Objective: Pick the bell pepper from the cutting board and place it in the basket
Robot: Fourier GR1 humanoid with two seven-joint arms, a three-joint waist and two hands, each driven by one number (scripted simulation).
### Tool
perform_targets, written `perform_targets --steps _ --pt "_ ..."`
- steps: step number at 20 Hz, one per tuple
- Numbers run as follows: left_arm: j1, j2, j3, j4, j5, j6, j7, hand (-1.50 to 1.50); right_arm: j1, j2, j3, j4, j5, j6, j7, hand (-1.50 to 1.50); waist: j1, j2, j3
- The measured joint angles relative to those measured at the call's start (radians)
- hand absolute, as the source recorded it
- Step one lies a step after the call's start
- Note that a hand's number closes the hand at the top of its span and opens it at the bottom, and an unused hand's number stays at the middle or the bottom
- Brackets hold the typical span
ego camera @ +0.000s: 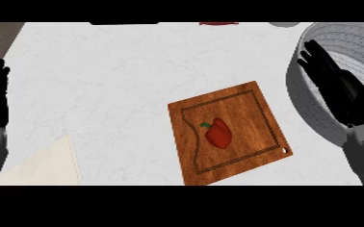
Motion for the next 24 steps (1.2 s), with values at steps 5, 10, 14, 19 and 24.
perform_targets --steps 5,10,14,19,24 --pt "-0.039 -0.054 -0.069 -0.009 0.031 -0.086 0.006 0.0 -0.147 0.11 0.077 -0.001 -0.095 0.166 -0.064 1.5 0.069 0.005 0.009" --pt "-0.056 -0.119 -0.148 -0.022 0.076 -0.177 0.023 0.0 -0.315 0.146 0.233 -0.123 -0.057 0.425 -0.196 -1.5 0.131 0.004 0.009" --pt "-0.055 -0.129 -0.154 -0.015 0.116 -0.23 0.041 0.0 -0.306 0.199 0.377 -0.2 0.095 0.537 -0.378 -1.5 0.098 -0.005 0.01" --pt "-0.018 -0.121 -0.123 0.004 0.149 -0.285 0.034 0.0 -0.243 0.249 0.498 -0.281 0.301 0.523 -0.453 -1.5 0.053 -0.016 0.009" --pt "-0.017 -0.127 -0.109 0.013 0.152 -0.294 0.038 0.0 -0.342 0.197 0.494 -0.358 0.342 0.566 -0.25 -1.5 0.034 -0.023 0.007"
